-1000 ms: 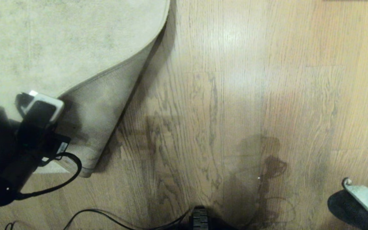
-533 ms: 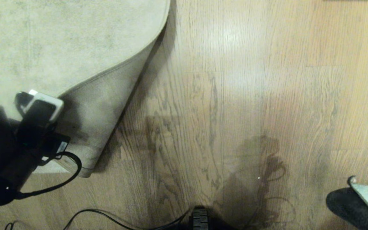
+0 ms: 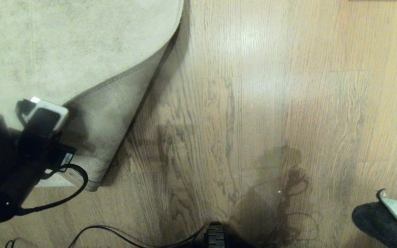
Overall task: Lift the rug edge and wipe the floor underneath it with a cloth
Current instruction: Lay down the carpet
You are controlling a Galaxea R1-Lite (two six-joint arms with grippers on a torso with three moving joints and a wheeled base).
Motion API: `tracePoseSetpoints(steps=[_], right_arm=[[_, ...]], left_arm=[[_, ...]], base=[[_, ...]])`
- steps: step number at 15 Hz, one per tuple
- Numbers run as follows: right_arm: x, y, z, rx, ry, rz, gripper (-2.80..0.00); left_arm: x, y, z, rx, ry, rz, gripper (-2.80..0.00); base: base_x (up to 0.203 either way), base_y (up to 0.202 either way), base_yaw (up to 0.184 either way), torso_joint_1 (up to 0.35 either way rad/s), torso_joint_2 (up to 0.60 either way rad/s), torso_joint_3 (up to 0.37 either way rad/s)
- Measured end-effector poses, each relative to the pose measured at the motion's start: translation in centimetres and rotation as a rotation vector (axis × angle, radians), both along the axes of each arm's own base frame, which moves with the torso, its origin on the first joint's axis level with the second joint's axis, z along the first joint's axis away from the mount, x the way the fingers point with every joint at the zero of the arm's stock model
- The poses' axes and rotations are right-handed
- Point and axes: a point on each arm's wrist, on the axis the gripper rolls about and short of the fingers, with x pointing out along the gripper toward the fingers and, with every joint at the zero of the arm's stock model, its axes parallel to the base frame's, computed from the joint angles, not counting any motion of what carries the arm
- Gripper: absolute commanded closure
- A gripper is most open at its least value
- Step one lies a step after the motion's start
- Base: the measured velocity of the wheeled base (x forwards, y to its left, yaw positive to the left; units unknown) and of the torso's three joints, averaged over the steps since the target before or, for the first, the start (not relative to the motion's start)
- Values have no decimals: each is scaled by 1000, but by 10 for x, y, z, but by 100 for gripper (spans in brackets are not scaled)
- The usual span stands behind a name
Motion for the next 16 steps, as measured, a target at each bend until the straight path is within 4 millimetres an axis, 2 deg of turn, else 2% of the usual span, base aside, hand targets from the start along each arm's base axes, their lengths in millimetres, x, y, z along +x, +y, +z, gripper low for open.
tracePoseSetpoints(steps=[16], right_arm=[[0,0,0,2,0,-1,0]], left_arm=[[-2,-2,-2,-5,6,-39,0]], base=[[0,0,0,0,0,0]])
